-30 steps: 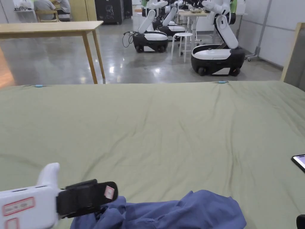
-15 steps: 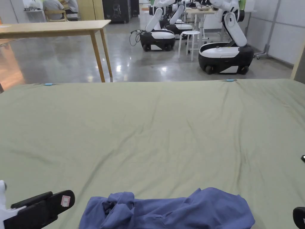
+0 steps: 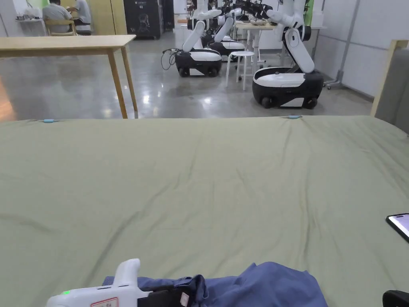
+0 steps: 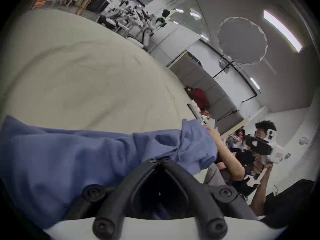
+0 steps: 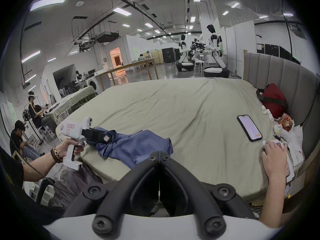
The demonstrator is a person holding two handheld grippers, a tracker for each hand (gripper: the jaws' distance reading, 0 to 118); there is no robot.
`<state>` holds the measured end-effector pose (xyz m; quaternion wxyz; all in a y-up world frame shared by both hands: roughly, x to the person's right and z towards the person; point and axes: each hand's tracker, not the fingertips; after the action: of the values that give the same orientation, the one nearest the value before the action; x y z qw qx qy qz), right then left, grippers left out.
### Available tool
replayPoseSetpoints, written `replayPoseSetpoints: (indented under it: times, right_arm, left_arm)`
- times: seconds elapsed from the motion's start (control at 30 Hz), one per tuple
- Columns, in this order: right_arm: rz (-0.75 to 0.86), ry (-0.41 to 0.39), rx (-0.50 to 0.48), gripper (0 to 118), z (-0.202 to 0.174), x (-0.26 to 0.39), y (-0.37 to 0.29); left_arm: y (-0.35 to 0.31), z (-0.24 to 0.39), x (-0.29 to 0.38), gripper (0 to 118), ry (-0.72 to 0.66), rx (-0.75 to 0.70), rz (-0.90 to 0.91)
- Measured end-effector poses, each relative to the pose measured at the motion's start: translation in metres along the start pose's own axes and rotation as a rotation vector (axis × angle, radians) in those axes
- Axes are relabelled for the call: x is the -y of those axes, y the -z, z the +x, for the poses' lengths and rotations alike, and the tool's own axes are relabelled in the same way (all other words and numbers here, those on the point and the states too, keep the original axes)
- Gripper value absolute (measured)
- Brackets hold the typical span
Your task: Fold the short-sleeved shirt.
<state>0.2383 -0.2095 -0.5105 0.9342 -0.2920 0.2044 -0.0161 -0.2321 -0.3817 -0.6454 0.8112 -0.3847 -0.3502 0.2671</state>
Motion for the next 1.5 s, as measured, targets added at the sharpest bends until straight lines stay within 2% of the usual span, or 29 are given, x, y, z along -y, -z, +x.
replayPoseSetpoints:
  times: [0.1,0.23,0.3,0.4,0.47,0.57,0.67,0.73,0.8,0.9,0.97,1.0,1.03,1.07,1.1,1.17,1.3,1.47,1.5]
  right_arm:
    - [-0.005,0.003,0.008,0,0.001,0.001,-0.001]
    - [-0.007,0.003,0.020,0,0.001,0.001,-0.005]
    - [-0.002,0.007,0.023,0,0.000,0.000,-0.007]
    - [0.008,0.006,0.025,0,-0.004,-0.003,-0.009]
    - [0.019,0.008,0.021,0,-0.008,-0.004,-0.010]
    - [0.023,0.005,0.000,0,-0.013,-0.006,-0.009]
    - [0.016,-0.021,-0.002,0,-0.019,-0.011,-0.004]
    - [0.019,-0.025,-0.005,0,-0.023,-0.014,-0.001]
    - [0.027,-0.023,-0.019,0,-0.026,-0.019,0.002]
    - [0.034,-0.034,-0.034,0,-0.035,-0.022,0.003]
    - [0.050,-0.041,-0.041,0,-0.042,-0.024,0.001]
    - [0.058,-0.049,-0.056,0,-0.045,-0.025,-0.001]
    - [0.062,-0.055,-0.065,0,-0.048,-0.026,-0.004]
    - [0.067,-0.064,-0.068,0,-0.051,-0.027,-0.006]
    - [0.076,-0.073,-0.065,0,-0.054,-0.028,-0.008]
    - [0.091,-0.088,-0.058,0,-0.057,-0.032,-0.011]
    - [0.130,-0.096,-0.043,0,-0.058,-0.041,-0.017]
    - [0.191,-0.155,0.081,0,-0.056,-0.042,-0.016]
    - [0.212,-0.167,0.125,0,-0.057,-0.042,-0.015]
  left_arm:
    - [0.015,-0.019,0.001,0,-0.024,-0.096,-0.043]
    - [0.009,-0.024,0.001,0,-0.067,-0.041,-0.017]
    - [-0.006,-0.009,-0.005,0,-0.021,-0.055,0.020]
    - [-0.049,0.019,-0.011,0,0.022,0.101,0.132]
    - [-0.092,0.060,-0.009,0,0.051,0.154,0.208]
    - [-0.152,0.067,0.013,0,0.099,0.073,0.308]
    - [-0.188,0.062,0.032,0,0.074,0.031,0.310]
    - [-0.193,0.056,0.032,0,0.078,0.023,0.302]
    - [-0.197,0.049,0.026,0,0.118,-0.052,0.317]
    - [-0.188,0.032,0.012,0,0.061,-0.067,0.328]
    - [-0.181,0.014,0.005,13,0.011,-0.075,0.338]
    - [-0.177,0.006,0.002,30,-0.001,-0.081,0.337]
    - [-0.172,0.001,0.001,77,-0.006,-0.083,0.324]
    - [-0.165,-0.008,-0.001,110,-0.022,-0.099,0.300]
    - [-0.155,-0.011,0.000,118,-0.033,-0.116,0.264]
    - [-0.146,-0.026,-0.002,118,-0.061,-0.113,0.275]
    - [-0.130,-0.063,-0.006,118,-0.079,-0.242,0.204]
    - [-0.102,-0.050,-0.002,118,-0.076,-0.301,0.200]
    - [-0.100,-0.085,-0.002,118,-0.070,-0.310,0.196]
